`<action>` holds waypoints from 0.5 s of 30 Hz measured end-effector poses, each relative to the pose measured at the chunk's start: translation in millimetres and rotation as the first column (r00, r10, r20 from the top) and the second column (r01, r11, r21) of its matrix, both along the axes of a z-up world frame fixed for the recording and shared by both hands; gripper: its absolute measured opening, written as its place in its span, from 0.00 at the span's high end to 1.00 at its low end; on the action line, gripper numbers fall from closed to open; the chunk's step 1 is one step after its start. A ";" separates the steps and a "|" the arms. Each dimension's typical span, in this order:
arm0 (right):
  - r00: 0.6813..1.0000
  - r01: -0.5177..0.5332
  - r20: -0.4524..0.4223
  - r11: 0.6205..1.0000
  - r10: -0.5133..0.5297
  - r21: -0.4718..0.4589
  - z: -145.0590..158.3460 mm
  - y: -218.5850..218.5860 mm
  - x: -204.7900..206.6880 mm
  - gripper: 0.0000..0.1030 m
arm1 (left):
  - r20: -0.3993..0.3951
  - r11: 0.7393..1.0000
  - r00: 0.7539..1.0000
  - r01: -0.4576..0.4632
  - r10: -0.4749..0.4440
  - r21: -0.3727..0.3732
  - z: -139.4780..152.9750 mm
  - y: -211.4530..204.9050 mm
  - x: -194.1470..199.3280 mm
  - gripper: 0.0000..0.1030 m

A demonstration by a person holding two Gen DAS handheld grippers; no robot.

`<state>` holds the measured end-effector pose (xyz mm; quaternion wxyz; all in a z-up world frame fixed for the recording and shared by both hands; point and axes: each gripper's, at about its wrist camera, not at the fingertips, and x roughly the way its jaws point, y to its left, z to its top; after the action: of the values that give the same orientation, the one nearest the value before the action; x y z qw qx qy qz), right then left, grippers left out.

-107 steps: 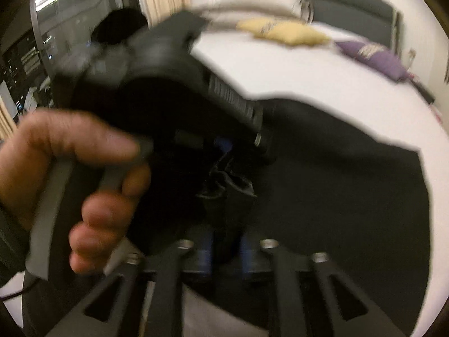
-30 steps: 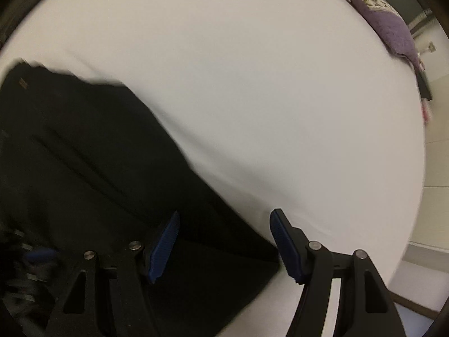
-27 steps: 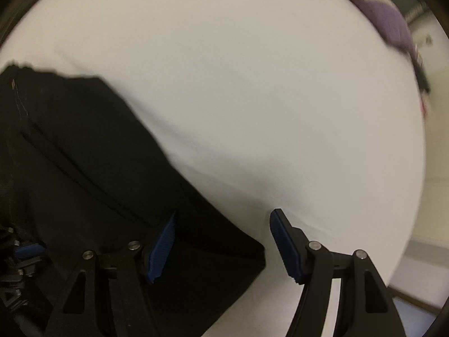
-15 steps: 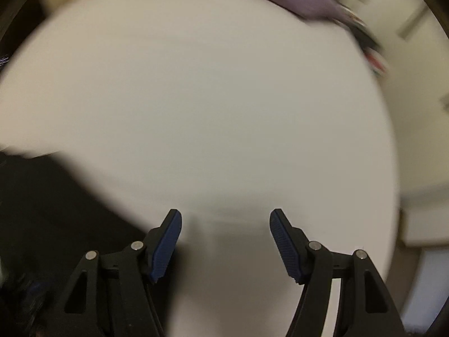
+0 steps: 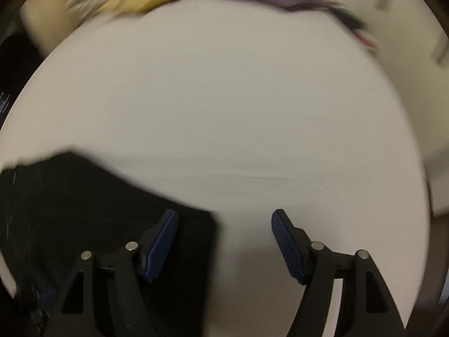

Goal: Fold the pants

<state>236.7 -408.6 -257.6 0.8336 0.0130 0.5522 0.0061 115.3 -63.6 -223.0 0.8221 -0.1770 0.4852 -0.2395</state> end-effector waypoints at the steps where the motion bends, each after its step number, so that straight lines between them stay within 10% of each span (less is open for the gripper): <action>1: 0.999 0.008 0.043 0.999 -0.009 0.039 13.5 -2.5 -9.4 0.31 | 0.001 1.000 1.000 -0.003 0.003 -0.002 -0.7 0.0 -0.1 0.88; 3: 0.991 -0.039 0.131 0.969 0.007 0.243 38.6 -0.6 -33.4 0.31 | 0.007 1.000 1.000 -0.007 0.007 0.001 -0.5 -0.5 -1.4 0.88; 5: 0.973 -0.165 0.226 0.832 0.049 0.530 54.6 -0.1 -71.7 0.29 | 0.014 1.000 1.000 -0.008 0.008 0.009 0.8 -0.8 -3.7 0.88; 9: 0.980 -0.189 0.191 0.573 0.058 0.797 11.7 15.8 -123.4 0.23 | 0.025 0.999 0.999 -0.046 0.046 0.009 12.1 8.7 -11.4 0.88; 11: 0.999 -0.038 0.017 0.571 0.042 0.820 -44.1 11.0 -129.1 0.31 | 0.047 0.997 0.996 -0.074 0.074 -0.001 24.5 21.1 -19.6 0.88; 12: 0.999 0.015 -0.034 0.594 0.021 0.805 -65.2 4.4 -130.0 0.69 | 0.069 0.994 0.992 -0.104 0.105 -0.017 33.7 34.9 -27.7 0.88; 13: 1.000 0.026 -0.025 0.629 -0.012 0.777 -68.8 -3.1 -133.3 0.82 | 0.080 0.992 0.988 -0.127 0.129 -0.024 39.0 45.8 -33.3 0.88; 15: 0.996 0.087 -0.067 0.580 -0.055 0.810 -65.6 -20.4 -135.4 0.64 | 0.092 0.975 0.971 -0.218 0.221 -0.046 49.1 83.2 -48.9 0.88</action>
<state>101.3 -429.0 -323.2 0.7254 0.4143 0.5019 0.2241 66.4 19.6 -174.0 0.8628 -0.2325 0.4179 -0.1642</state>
